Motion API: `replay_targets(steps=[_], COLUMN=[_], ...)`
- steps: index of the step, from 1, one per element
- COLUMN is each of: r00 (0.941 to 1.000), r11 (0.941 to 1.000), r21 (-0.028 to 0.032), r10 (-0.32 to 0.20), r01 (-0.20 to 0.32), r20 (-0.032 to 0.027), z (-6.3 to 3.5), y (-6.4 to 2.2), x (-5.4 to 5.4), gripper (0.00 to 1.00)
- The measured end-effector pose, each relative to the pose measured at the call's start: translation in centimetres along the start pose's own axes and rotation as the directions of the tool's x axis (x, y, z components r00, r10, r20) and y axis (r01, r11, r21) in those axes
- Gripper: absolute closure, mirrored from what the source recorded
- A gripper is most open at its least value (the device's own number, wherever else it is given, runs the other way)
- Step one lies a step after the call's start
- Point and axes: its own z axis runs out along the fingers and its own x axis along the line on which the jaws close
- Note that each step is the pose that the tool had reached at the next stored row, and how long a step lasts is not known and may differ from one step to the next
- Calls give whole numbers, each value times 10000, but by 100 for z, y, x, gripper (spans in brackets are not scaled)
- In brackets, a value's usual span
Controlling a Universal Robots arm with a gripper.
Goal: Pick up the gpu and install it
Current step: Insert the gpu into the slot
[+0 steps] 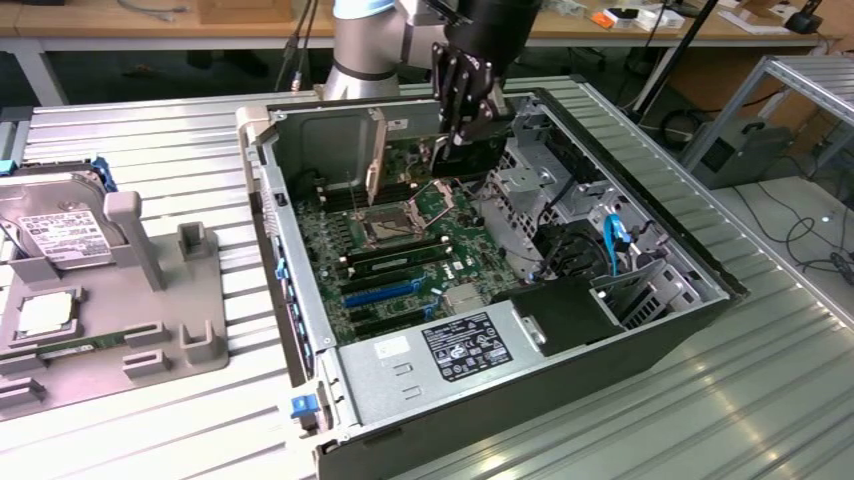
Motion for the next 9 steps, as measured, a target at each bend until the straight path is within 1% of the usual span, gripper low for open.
replay_targets(steps=[9], r00=[10000], r11=[10000], r21=[-1], r10=[0], r01=[0], r20=[-1], z=[31], y=[-1], x=[1], gripper=[73])
